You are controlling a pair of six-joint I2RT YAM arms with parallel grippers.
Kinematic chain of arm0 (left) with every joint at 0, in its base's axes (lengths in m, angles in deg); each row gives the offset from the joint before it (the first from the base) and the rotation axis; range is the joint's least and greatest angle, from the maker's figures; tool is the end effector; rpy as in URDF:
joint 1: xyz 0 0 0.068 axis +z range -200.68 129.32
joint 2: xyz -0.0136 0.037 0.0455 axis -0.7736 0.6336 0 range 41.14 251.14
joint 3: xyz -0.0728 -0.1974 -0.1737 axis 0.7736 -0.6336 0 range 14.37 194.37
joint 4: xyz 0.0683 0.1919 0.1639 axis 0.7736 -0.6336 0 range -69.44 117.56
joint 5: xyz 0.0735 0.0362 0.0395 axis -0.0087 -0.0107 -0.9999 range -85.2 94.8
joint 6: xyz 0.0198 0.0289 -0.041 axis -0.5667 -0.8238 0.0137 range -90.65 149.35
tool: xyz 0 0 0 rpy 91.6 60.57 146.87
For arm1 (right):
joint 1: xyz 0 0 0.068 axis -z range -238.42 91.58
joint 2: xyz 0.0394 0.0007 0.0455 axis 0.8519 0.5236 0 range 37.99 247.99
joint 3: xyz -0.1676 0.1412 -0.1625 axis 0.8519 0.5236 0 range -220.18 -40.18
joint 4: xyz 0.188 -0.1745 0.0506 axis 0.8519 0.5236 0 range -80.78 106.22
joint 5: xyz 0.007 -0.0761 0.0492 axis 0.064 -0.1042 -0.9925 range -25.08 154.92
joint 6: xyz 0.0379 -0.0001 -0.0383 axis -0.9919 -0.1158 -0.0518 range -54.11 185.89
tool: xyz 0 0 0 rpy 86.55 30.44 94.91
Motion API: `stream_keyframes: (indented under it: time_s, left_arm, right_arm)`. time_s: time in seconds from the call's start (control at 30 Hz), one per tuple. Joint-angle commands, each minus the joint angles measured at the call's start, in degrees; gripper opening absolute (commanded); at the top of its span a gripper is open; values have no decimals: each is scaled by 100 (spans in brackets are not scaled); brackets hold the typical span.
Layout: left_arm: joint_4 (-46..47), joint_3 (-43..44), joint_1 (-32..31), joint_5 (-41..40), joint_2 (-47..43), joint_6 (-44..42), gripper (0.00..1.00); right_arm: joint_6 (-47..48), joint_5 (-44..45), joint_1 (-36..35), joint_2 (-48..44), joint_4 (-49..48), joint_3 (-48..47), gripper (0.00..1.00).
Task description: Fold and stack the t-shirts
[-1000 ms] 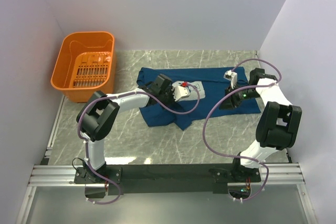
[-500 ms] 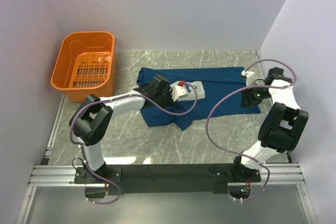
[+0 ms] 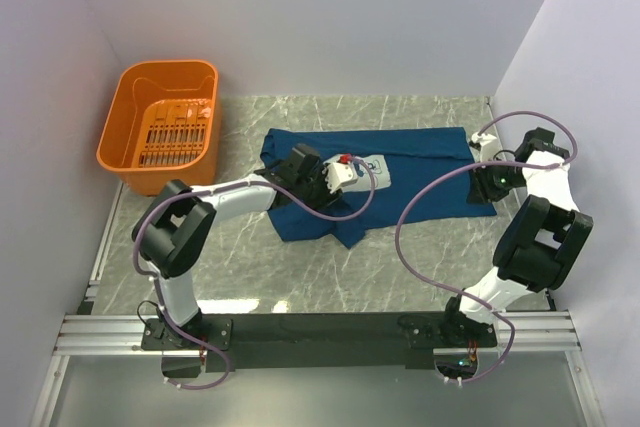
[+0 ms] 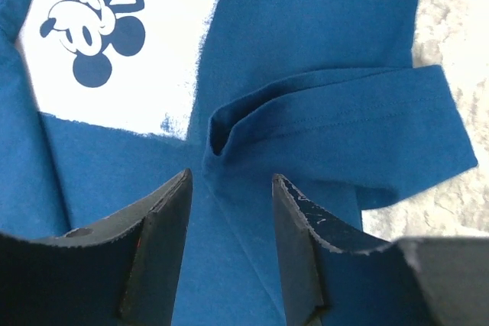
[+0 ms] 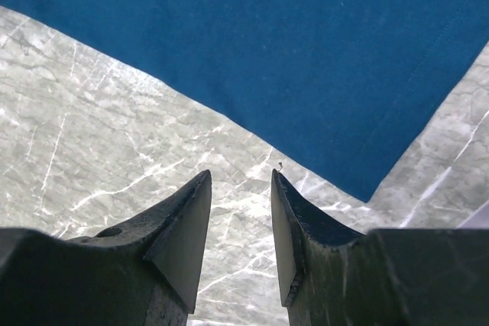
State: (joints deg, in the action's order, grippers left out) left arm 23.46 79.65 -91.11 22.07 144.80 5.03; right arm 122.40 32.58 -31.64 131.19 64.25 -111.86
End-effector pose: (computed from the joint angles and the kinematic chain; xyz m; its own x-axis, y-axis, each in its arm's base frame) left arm 0.2911 -0.2618 0.1920 -0.1447 0.6399 -0.7547 0.9279 0.3525 0.1210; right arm 0.2843 -0.1222 0.2418 -0.7039 -0.4341 -0.5622 -0.5754 0.8125 0.0932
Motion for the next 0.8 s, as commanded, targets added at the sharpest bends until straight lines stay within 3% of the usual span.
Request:
stream_keyframes:
  time_s: [0.0,0.17,0.23,0.3,0.5,0.77]
  left_arm:
    - [76,300,-18,118,259,-47,51]
    - [-152,696,-18,162,673,-56,41]
    - [-188,837,-18,188,787,-47,27]
    - [-188,951,-18,153,840,14,1]
    - [-285,900,-18,65,508,93,1]
    - [-126,205,-9,56,-293,445,1]
  right_arm:
    - [62,-167,-7,31,87,5,45]
    - [71,-203,-7,13,122,-13,45]
    - [97,-185,-7,-13,131,5,45]
    - [114,-177,-15,-22,131,22,45]
    - [798,166,37,-31,316,172,46]
    - [3434,412,669,74,929,76,55]
